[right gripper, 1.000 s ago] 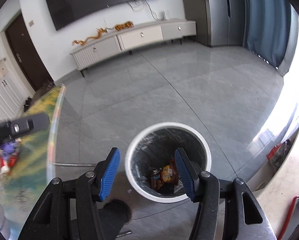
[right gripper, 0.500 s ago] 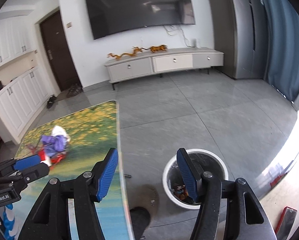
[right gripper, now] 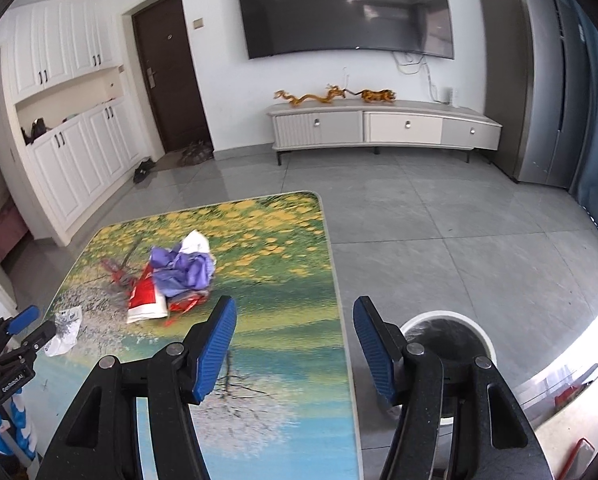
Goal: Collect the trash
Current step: 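Move both open tools back over the table trash, then grasp the white milk wrapper with left tool while right tool grasps white tissue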
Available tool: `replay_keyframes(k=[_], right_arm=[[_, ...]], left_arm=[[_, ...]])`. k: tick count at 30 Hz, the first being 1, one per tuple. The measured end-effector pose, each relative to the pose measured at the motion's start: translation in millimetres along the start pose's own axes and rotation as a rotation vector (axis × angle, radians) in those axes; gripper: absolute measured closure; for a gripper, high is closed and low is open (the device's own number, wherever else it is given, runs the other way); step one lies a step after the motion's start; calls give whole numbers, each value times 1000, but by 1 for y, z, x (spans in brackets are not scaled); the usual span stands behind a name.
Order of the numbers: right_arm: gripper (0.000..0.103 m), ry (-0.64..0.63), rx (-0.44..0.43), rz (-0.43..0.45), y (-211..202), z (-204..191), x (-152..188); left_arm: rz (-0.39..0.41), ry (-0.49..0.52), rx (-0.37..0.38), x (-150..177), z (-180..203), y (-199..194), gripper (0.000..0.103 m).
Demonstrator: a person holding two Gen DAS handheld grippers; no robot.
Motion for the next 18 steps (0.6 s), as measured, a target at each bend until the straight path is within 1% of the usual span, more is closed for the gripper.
replay_keyframes(k=[1,5,7,8,9,11,14,18], right_arm=[[45,-7,-1,-7,3,-5,0],[45,-43,-10,-26,15,-24,-3],[45,-57,-18,-34,20,-32,-4],[45,-65,-20,-40,24,-35,-5],[45,-73,-24,-47,28,-39,-5],[45,-79,-32,-58,35,-42,-5],[45,-95,-43,-74,47,-46,-8],[44,-121,-60,-78,61,-54,-18]], left_arm=[[-4,-38,5,6,-14,2,35],[-19,-164,30,18,-49,10,31],[-21,-191,57,20,-52,12,31],[-23,-196,61,21,-51,15,29],[-31,-195,57,20,-48,19,27],[-58,-194,42,22,-44,29,26],[-103,-232,10,28,-47,47,26],[-136,-280,10,32,-52,58,26]])
Point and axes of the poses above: each gripper's, at about its wrist camera, not at the fingertips, and y roughly the way its jaws point, z to its right, x to its underside, the point moved 8 cm from there along y, roughly the way its jaws point, and after that the axes turned 10 degrees about -z, right-handed, at the moved point
